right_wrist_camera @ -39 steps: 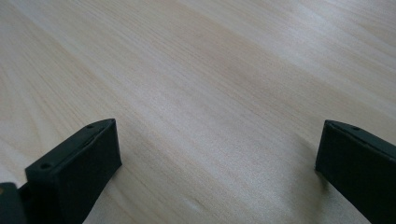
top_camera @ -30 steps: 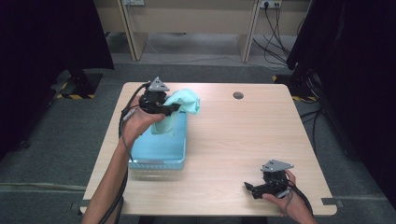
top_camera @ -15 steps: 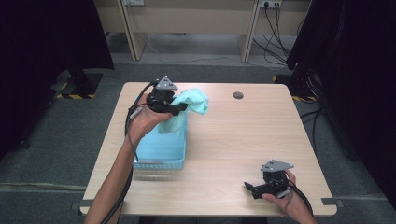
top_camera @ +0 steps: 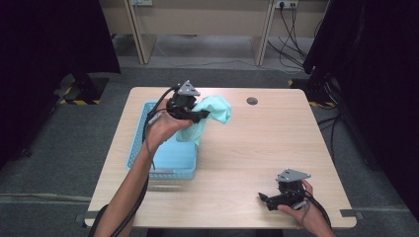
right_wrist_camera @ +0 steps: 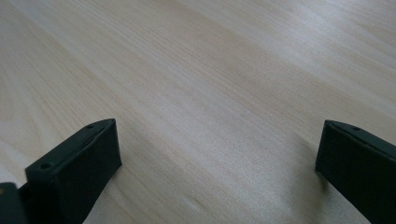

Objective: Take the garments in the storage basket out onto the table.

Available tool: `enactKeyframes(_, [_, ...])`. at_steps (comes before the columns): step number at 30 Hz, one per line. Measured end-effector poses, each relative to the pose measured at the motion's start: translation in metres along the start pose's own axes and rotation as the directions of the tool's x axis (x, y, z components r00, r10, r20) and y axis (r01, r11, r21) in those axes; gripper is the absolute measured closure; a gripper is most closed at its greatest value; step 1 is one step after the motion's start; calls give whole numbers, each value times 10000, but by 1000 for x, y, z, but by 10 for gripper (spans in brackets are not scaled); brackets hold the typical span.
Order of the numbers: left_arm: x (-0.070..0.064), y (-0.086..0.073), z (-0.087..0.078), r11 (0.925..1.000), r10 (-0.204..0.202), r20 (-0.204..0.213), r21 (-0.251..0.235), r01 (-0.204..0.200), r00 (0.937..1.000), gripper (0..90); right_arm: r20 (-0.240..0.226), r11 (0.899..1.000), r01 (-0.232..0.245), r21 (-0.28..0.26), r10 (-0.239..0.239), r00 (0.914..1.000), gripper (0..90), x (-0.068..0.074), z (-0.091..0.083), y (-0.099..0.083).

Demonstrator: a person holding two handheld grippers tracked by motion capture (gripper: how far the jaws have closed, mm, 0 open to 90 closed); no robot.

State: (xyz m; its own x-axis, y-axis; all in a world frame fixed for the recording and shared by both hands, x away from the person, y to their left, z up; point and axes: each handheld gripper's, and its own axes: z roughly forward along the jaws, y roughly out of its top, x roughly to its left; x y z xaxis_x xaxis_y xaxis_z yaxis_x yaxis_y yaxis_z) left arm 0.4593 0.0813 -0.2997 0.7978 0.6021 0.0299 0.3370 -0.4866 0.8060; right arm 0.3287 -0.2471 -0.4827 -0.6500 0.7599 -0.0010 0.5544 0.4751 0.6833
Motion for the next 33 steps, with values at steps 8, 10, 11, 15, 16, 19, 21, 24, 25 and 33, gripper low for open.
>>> enactKeyframes(8, [-7, 7, 13, 9999, 67, 176, 113, -69, 9998, 703, -1, 10000, -2, -1, 2, 10000, 3, 0, 0, 0])
enactKeyframes(10, [-7, 7, 13, 9999, 67, 176, 113, -69, 9998, 703, 0, 10000, 0, 0, 0, 10000, 3, 0, 0, 0])
enactKeyframes(11, [-9, 8, 17, 9998, 112, 238, 173, -116, 9997, 703, 0, 10000, 0, 0, 0, 10000, 3, 0, 0, 0])
enactKeyframes(15, [-11, 9, 21, 9998, 84, 313, 171, -89, 9995, 703, 0, 10000, 1, -2, -1, 10000, 2, 0, 0, 0])
enactKeyframes(16, [-11, 9, 22, 9998, 84, 328, 183, -90, 9994, 703, 0, 10000, 0, -1, 0, 10000, 2, 0, 0, 0])
enactKeyframes(19, [-13, 10, 27, 9997, 80, 357, 241, -89, 9993, 703, 5, 10000, 0, 1, 0, 10000, 2, 0, 0, 0])
enactKeyframes(21, [-14, 10, 30, 9996, 64, 401, 275, -75, 9992, 703, 2, 10000, 7, -12, -7, 10000, 2, 0, 0, 0])
enactKeyframes(24, [-16, 11, 34, 9995, 50, 457, 313, -64, 9989, 704, 2, 10000, 4, -12, -4, 10000, 3, 0, 0, 0])
enactKeyframes(25, [-16, 11, 36, 9994, 56, 480, 327, -72, 9988, 704, 2, 10000, 5, -11, -5, 10000, 2, 0, 0, 0])
enactKeyframes(33, [-22, 14, 51, 9989, -2, 685, 458, -29, 9977, 704, 1, 10000, -1, -19, 1, 10000, 3, 0, 0, 0])
